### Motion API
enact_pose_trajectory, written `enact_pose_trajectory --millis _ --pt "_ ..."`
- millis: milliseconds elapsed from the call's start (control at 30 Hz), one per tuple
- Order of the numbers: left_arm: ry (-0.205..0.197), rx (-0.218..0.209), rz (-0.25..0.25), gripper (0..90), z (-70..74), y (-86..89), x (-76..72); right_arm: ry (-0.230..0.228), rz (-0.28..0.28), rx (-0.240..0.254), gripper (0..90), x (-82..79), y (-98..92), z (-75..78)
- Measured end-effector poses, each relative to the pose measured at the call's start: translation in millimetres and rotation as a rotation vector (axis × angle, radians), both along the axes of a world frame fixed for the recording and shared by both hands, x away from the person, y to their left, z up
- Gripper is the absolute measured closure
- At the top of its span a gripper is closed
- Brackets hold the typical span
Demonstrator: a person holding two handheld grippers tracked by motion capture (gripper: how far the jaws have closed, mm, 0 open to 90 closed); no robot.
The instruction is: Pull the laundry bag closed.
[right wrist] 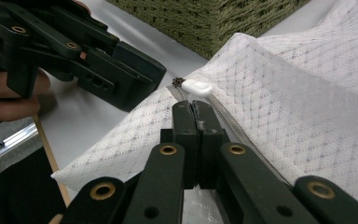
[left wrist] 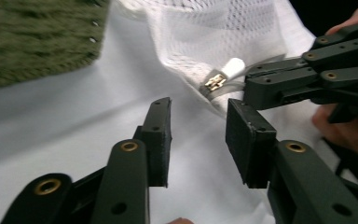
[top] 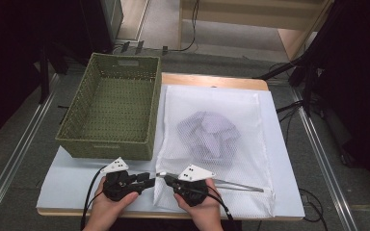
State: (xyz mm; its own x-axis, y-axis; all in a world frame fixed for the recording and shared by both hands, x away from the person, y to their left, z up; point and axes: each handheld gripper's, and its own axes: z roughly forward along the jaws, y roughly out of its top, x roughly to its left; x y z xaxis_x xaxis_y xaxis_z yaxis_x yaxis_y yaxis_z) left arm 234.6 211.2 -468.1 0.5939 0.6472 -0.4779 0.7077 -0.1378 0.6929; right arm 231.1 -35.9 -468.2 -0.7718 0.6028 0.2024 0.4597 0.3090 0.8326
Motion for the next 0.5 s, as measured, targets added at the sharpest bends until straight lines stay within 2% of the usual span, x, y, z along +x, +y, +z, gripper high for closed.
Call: enact_pose_trajectory --millis 100,133,267,333,400,433,500 --pt "0.076 -0.098 -0.035 54.4 -4.5 -0.5 5.6 -0.001 0.0 -0.001 90.0 -0.2 0.3 0.0" --pt "0.084 -0.107 -0.039 54.2 -5.4 -1.2 6.3 -0.001 0.001 0.0 90.0 -0.2 0.2 0.0" --pt "0.1 -0.076 -0.049 58.9 -9.6 -6.0 9.7 0.004 0.001 0.011 90.0 0.5 -0.7 -0.1" --pt "0.093 -0.074 -0.034 70.7 -9.4 -6.8 10.1 0.01 0.001 0.014 90.0 0.5 -1.3 0.1" --pt "0.076 -0.077 -0.047 80.4 -7.9 -7.3 10.2 0.017 0.002 0.018 90.0 0.6 -2.3 0.4" --pt "0.057 -0.064 -0.054 84.8 -6.4 -8.2 8.9 0.019 0.008 0.021 89.6 1.4 -3.0 0.5" --pt "-0.001 -0.016 -0.06 88.2 -3.1 -11.2 5.0 0.035 0.014 0.031 82.4 3.0 -4.2 0.4"
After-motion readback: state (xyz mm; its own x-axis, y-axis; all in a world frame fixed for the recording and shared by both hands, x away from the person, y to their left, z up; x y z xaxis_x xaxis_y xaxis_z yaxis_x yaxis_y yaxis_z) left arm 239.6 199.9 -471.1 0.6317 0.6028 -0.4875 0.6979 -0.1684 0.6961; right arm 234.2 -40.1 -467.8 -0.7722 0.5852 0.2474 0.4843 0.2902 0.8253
